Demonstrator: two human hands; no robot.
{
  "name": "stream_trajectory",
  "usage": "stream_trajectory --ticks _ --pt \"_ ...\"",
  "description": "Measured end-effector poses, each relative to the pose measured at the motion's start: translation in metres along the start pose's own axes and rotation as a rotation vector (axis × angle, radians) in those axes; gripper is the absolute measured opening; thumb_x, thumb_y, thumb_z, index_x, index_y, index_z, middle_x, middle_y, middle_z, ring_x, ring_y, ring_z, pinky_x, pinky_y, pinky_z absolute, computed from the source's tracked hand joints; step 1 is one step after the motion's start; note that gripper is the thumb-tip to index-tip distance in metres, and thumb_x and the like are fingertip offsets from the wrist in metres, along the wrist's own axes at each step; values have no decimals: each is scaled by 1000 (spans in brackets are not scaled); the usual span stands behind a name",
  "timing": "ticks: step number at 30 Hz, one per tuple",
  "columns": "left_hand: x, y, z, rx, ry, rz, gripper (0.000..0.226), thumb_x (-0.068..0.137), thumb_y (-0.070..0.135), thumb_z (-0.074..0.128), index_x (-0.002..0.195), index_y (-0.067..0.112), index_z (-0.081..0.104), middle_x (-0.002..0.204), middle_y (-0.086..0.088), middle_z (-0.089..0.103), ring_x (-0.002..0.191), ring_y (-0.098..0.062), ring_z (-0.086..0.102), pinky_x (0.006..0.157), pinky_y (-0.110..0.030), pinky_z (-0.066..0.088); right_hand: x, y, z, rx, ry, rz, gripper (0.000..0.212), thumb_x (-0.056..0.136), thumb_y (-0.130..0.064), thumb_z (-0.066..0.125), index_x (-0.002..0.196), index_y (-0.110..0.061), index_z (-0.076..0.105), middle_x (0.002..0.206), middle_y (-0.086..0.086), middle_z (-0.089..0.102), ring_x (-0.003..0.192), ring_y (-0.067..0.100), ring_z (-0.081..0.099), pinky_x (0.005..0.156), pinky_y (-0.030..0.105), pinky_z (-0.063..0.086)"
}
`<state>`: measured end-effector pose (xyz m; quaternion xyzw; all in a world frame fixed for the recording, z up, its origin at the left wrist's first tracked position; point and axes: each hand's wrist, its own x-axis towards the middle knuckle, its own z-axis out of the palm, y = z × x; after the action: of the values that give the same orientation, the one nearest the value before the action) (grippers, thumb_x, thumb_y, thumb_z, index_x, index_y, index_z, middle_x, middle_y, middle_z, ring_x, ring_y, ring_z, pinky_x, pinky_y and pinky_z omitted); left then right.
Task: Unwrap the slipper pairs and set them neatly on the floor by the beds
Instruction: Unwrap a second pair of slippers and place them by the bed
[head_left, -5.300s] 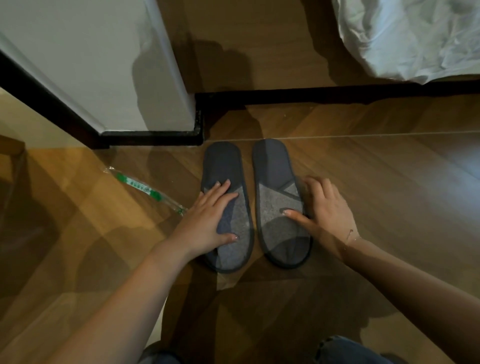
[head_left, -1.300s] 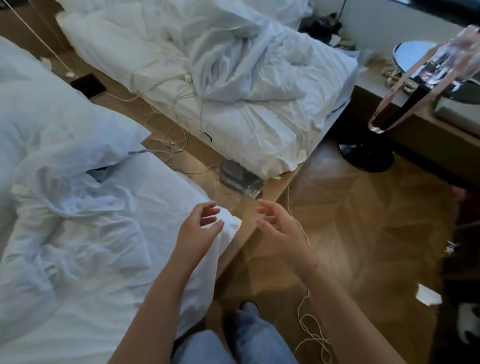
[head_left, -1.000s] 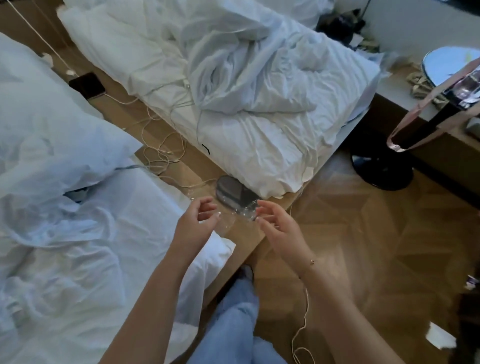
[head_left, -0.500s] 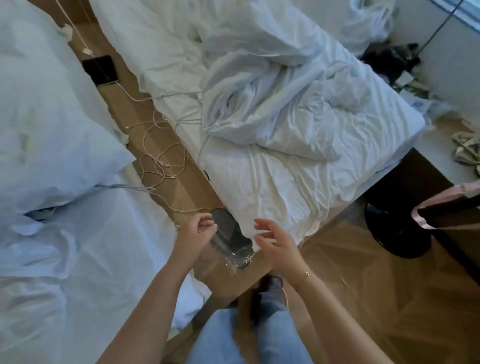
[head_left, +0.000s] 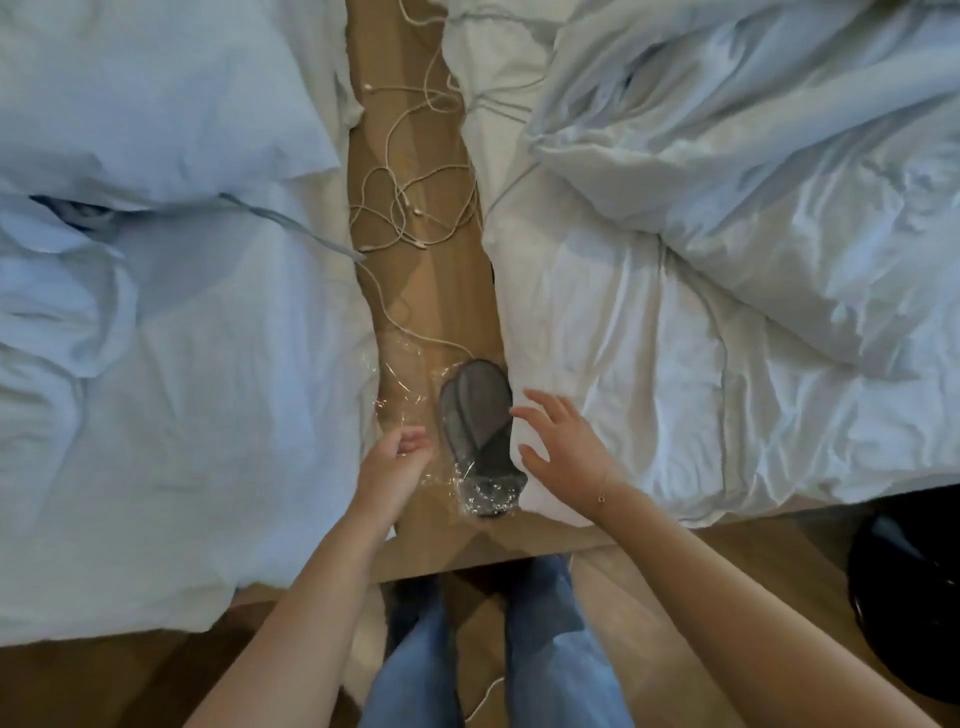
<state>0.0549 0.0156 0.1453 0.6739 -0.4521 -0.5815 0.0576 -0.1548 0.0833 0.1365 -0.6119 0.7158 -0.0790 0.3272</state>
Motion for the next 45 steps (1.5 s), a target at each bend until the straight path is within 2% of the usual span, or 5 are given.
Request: stream_trajectory --ticks 14,23,31,38,45 --pt "187 -115 143 -131 105 -152 55 82 9 71 130 2 44 124 -14 59 110 -29 59 97 -44 48 52 96 116 -83 484 -127 35 84 -5 57 118 -2 63 145 16 44 135 29 35 110 42 37" --pt "217 -130 168 348 370 -55 79 65 65 71 116 11 44 118 -11 45 107 -28 48 95 -44 45 59 103 124 -75 549 -184 29 83 -1 53 108 -2 68 141 20 48 134 32 39 110 48 35" --pt "200 -110 142 132 342 34 34 84 43 65 95 14 51 90 -5 58 81 -22 60 70 -34 50 55 103 121 -125 489 -170 28 85 -4 56 111 -5 66 145 17 44 137 28 34 115 44 30" --pt "123 -35 70 -168 398 219 33 87 31 67 104 14 46 89 5 60 79 -12 61 68 -21 48 46 84 96 -57 241 -8 37 85 -14 60 122 -13 60 153 7 34 142 26 26 115 34 21" --pt "-7 78 -30 -377 127 262 39 83 38 69 107 16 48 99 -2 63 91 -15 62 72 -23 45 -1 -31 -47 431 130 115 25 96 -17 51 117 -28 57 123 -5 57 107 13 59 91 14 46"
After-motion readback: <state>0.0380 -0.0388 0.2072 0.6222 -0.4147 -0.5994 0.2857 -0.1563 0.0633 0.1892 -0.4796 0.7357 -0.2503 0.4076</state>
